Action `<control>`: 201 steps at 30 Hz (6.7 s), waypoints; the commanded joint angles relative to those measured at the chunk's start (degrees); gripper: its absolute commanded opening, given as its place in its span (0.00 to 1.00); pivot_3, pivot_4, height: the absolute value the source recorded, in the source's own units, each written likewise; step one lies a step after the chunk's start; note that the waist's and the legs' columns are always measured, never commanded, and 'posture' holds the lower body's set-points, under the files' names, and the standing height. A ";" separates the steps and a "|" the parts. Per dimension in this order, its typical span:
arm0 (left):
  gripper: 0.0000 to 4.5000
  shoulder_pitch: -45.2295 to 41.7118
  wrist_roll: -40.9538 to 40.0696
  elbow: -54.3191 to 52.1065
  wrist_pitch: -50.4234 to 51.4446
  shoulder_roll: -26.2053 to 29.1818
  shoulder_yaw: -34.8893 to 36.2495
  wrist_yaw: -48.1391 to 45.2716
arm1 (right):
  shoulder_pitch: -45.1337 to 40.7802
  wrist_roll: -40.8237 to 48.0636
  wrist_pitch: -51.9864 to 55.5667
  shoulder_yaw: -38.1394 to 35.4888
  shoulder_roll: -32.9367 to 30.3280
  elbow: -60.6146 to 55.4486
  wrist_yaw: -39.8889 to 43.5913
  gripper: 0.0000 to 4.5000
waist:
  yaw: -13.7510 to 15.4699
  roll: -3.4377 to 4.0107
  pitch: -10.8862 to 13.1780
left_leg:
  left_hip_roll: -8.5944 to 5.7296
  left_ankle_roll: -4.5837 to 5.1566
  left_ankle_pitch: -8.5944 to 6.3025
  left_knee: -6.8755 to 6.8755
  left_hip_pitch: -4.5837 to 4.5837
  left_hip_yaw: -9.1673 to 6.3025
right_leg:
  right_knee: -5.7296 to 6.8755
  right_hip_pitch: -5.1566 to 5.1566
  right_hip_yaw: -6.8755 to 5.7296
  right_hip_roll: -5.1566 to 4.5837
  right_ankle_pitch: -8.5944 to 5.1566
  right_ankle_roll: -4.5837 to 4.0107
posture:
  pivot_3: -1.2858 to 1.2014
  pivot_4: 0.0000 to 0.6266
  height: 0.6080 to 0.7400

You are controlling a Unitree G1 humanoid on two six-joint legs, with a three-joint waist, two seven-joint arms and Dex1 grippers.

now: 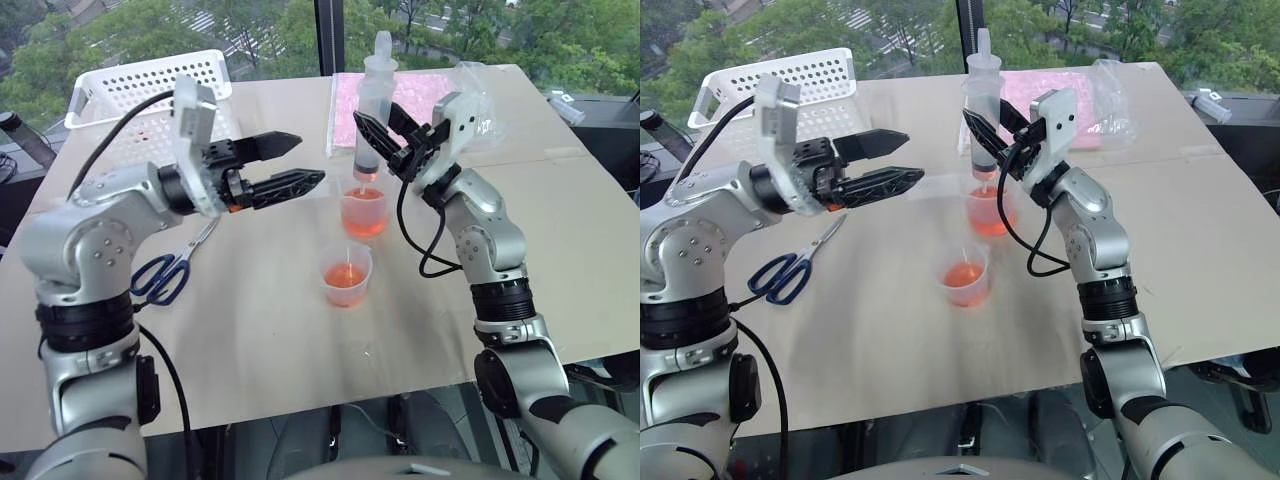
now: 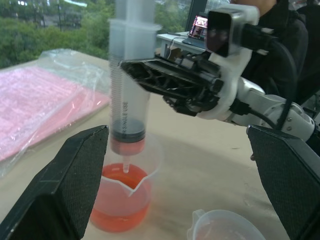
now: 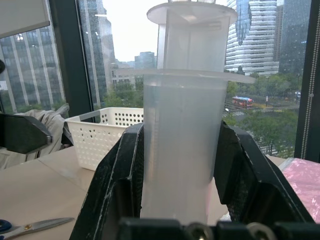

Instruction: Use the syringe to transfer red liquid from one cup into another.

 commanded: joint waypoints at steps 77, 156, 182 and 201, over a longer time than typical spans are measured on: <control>0.88 -11.05 1.15 6.90 -4.63 2.03 -8.66 -1.44 | 15.31 3.96 6.02 13.19 -6.93 -21.87 13.48 0.34 | 1.39 -0.04 0.04 | 0.02 0.02 -0.01 0.04 0.04 -0.12 | -0.02 0.10 -0.10 0.14 -0.06 -0.08 | 0.52 0.24 1.00; 0.78 4.35 -2.83 -2.29 -9.18 0.44 -8.97 -6.78 | 8.90 16.99 17.18 7.92 -6.94 -30.55 9.02 0.33 | 1.19 -0.05 0.04 | 0.01 0.02 -0.01 0.05 0.05 -0.15 | -0.01 0.12 -0.12 0.02 -0.06 -0.09 | 0.52 0.24 1.00; 0.29 1.96 -14.55 2.59 10.05 6.00 2.57 8.09 | 14.88 17.44 20.01 -3.01 -32.36 -41.12 16.10 0.97 | 1.85 -0.13 0.07 | 0.02 0.06 -0.04 0.07 -0.03 -0.23 | -0.06 0.12 -0.20 0.01 -0.06 -0.08 | 0.52 0.24 1.00; 0.29 -17.08 12.75 33.21 20.08 12.00 -33.87 0.85 | 40.49 19.03 17.33 -16.97 -41.64 -55.80 13.54 0.97 | 1.62 -0.24 0.13 | 0.02 0.12 -0.07 0.16 0.00 -0.11 | -0.03 0.18 -0.10 0.12 -0.08 -0.05 | 0.52 0.24 1.00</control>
